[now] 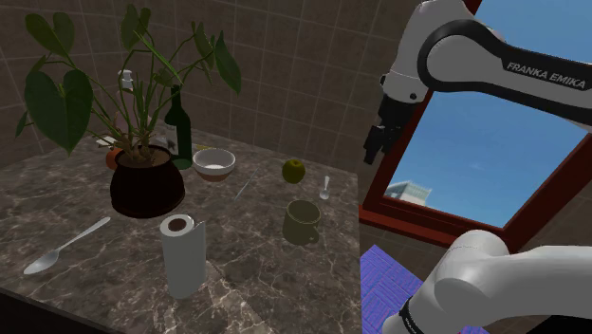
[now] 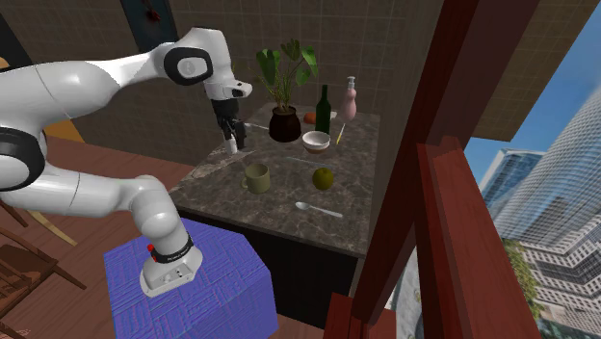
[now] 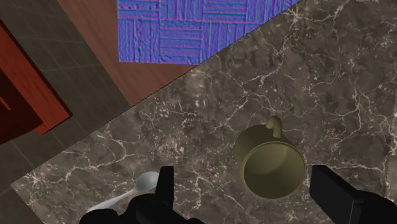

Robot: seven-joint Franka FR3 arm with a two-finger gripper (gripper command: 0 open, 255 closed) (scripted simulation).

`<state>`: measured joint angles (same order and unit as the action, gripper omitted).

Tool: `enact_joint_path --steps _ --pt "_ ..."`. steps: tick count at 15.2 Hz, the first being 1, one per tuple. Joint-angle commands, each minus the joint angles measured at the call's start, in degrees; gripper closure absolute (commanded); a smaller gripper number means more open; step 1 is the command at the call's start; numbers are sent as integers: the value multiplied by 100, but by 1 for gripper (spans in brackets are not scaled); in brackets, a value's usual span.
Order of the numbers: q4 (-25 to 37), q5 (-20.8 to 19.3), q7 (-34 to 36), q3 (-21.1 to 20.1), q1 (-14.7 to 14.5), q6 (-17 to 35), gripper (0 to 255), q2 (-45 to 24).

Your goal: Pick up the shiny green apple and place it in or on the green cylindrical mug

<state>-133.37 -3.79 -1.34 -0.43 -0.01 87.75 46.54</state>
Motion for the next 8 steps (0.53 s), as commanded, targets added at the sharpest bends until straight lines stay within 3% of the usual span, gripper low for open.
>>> enact_joint_path --steps 1,8 --pt "0 0 0 0 0 0 0 0" --pt "191 -89 32 130 101 1149 0 -1292"
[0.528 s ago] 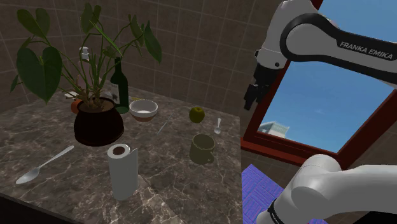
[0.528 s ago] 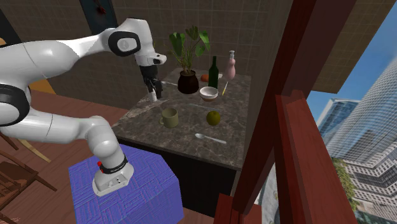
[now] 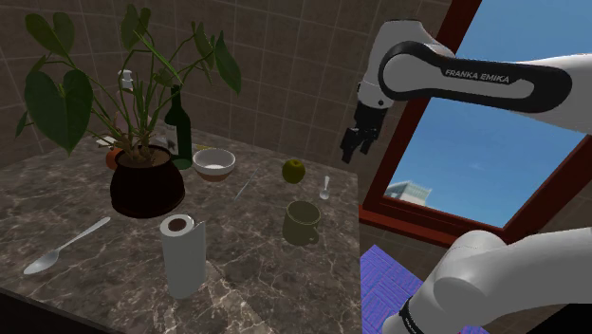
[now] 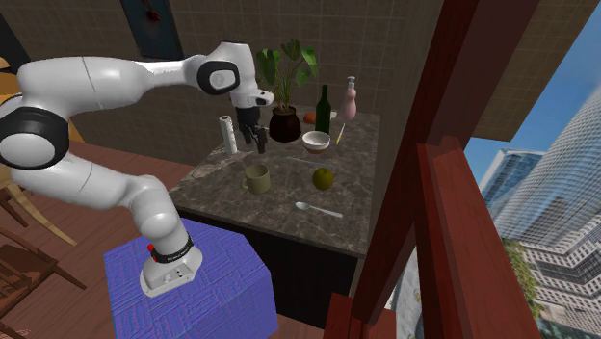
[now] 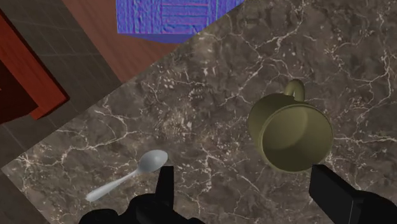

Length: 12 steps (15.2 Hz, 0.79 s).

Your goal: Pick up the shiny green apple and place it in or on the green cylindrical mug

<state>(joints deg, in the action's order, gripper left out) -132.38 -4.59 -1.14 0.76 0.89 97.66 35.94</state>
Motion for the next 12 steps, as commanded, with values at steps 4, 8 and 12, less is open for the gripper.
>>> enact_joint_path --steps 4,8,12 --pt "376 -40 26 83 62 710 0 -1039" --pt "781 -52 33 153 105 1168 0 -1875" --pt "1306 -40 29 220 145 1523 0 -2727"
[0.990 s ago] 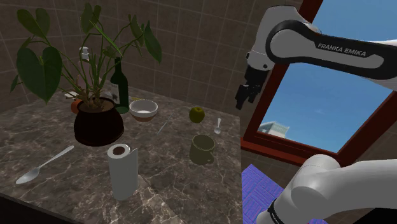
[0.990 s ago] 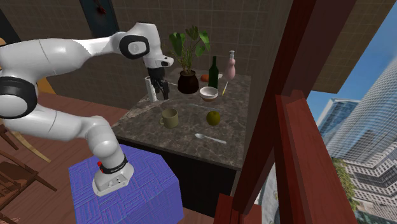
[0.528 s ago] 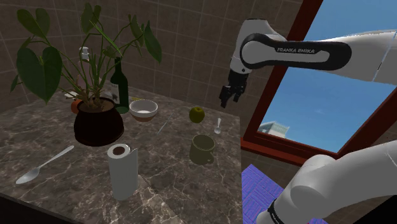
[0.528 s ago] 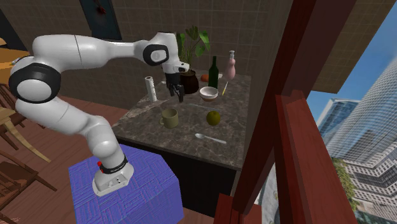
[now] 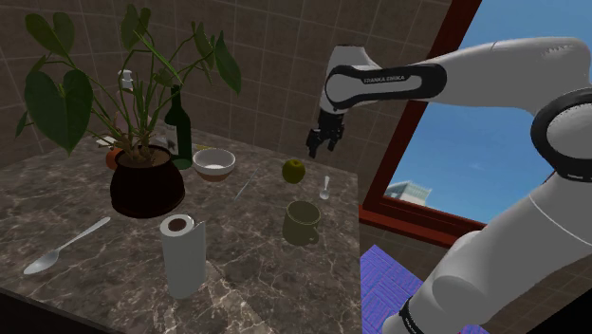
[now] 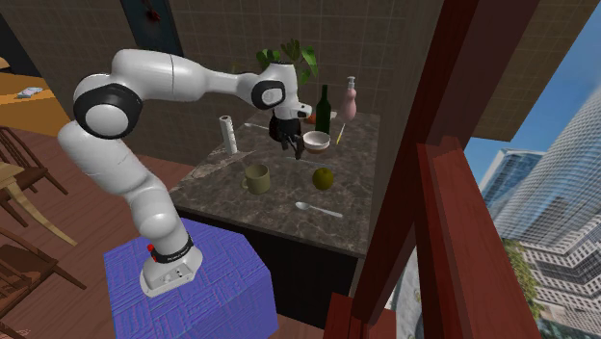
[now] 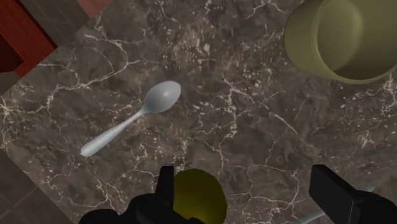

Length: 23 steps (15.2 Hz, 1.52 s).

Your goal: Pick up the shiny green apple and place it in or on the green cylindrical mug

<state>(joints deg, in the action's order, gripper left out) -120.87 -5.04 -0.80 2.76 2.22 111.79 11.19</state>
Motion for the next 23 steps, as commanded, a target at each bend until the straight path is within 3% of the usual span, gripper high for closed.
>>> enact_joint_path --steps 1,11,18,23 --pt "305 12 -8 34 23 183 0 -466" --pt "2201 162 -73 145 159 510 0 -2624" --pt "1933 166 -75 151 182 979 0 -2823" --pt "1914 167 -75 152 184 1017 0 -2842"
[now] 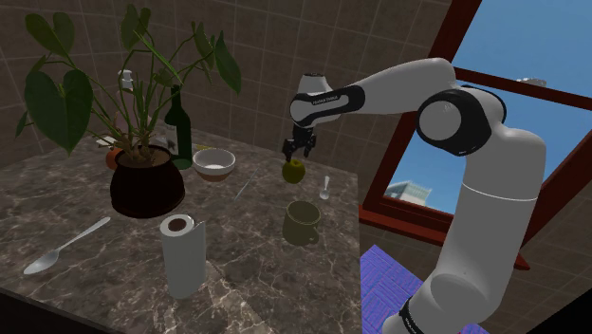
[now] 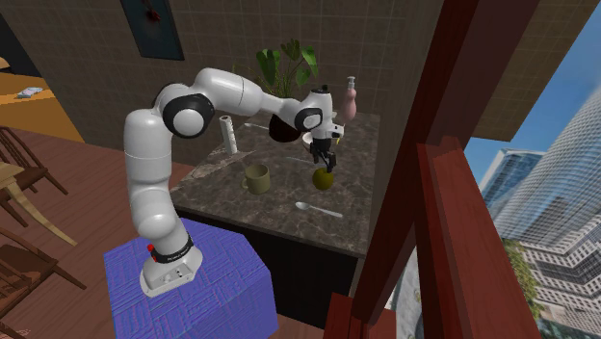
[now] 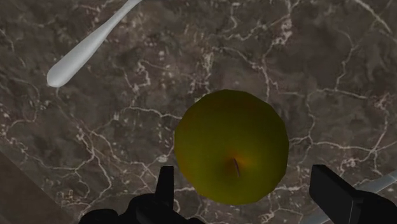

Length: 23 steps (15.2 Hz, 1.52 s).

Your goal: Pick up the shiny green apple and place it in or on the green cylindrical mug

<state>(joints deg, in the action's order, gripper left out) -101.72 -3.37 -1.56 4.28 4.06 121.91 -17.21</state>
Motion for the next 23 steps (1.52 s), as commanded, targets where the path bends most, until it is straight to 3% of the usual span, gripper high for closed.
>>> enact_joint_path --steps 1,3,4,13,23 --pt "-1 0 1 0 0 4 0 -2" --pt "-1 0 0 0 0 3 0 -1" --pt "-1 0 0 0 0 3 255 -1" --pt "-1 0 1 0 0 4 255 -2" --pt "469 4 -37 1 -6 -689 255 222"
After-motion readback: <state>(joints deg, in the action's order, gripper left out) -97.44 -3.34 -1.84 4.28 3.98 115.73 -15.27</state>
